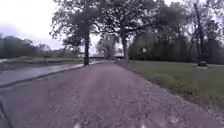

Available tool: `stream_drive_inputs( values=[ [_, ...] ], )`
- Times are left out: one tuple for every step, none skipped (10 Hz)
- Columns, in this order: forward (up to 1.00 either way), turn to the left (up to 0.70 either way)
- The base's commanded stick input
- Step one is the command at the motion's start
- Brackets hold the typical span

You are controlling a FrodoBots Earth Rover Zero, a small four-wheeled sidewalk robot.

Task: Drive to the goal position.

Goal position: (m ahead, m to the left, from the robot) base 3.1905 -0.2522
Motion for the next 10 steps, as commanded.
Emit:
stream_drive_inputs(
  values=[
    [0.70,0.00],
    [0.70,0.00],
    [0.70,0.00],
    [0.70,0.00],
    [0.70,0.00],
    [0.70,0.00],
    [0.70,0.00],
    [0.70,0.00],
    [0.70,0.00],
    [0.70,0.00]
  ],
)
